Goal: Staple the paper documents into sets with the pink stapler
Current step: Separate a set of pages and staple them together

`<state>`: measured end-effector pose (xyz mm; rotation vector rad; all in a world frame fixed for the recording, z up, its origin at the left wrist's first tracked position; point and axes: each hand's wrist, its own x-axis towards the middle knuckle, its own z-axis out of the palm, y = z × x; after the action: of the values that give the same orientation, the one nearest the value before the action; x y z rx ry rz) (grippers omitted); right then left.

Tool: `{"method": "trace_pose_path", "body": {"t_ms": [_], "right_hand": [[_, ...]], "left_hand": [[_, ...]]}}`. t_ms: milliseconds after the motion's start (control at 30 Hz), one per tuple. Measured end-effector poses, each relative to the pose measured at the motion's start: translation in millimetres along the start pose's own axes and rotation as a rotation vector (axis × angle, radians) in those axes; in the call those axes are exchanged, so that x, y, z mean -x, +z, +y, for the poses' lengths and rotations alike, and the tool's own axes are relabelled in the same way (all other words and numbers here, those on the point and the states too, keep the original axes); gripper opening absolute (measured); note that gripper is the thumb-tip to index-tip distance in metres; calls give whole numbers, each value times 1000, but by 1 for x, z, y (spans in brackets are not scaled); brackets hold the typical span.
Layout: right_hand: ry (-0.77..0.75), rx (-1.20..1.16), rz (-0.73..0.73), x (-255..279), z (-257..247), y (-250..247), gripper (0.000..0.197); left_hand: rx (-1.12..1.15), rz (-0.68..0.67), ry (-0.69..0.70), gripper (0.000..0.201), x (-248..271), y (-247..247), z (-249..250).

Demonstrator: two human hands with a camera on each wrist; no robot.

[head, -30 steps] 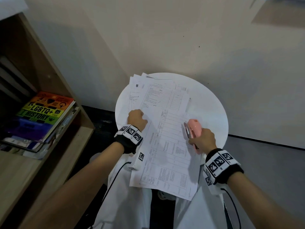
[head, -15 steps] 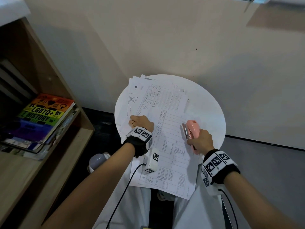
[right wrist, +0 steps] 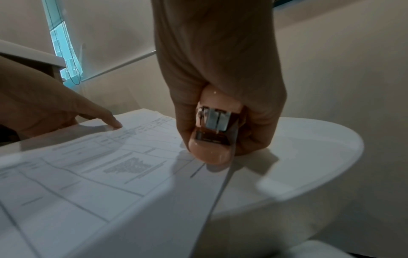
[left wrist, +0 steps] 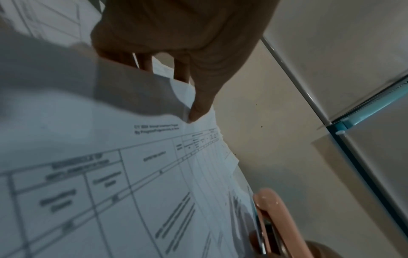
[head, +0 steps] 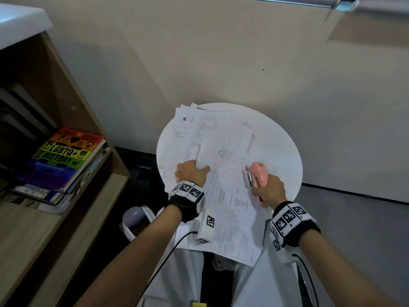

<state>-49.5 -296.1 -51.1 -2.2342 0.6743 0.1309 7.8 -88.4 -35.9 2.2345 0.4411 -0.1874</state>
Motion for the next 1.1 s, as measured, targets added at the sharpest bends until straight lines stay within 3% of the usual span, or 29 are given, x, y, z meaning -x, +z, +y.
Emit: {"method": "trace_pose_path", "body": {"t_ms": [67, 200, 367, 467, 633, 733, 833, 967, 1100], "right_hand": [[1, -10, -3, 0, 1, 0, 37], [-6, 0, -4, 0, 2, 0, 38], [-2, -16, -6, 2, 1, 0, 36], [-5, -29, -10, 2, 1, 0, 31], [-7, -39, -12, 2, 3, -2, 29], [-9, -73, -34, 2, 2, -4, 26], [-21, -221, -24, 7, 1, -13, 26], [-118, -479, 104, 20, -6, -40, 53], [-244, -594, -106, 41, -27, -77, 29]], "left_hand": [[-15, 49, 6, 37, -1, -3, 0], [45, -2, 39, 13, 3, -2, 1], [-22, 1, 9, 20, -1, -5, 1], [2, 5, 57, 8, 0, 1, 0], [200, -94, 18, 51, -7, -11, 0], [201, -138, 119, 26, -1, -14, -9], [344, -131, 281, 25, 5, -18, -18], [588, -229, 468, 19, 17, -53, -2], [729, -298, 536, 22, 26, -86, 27]]}}
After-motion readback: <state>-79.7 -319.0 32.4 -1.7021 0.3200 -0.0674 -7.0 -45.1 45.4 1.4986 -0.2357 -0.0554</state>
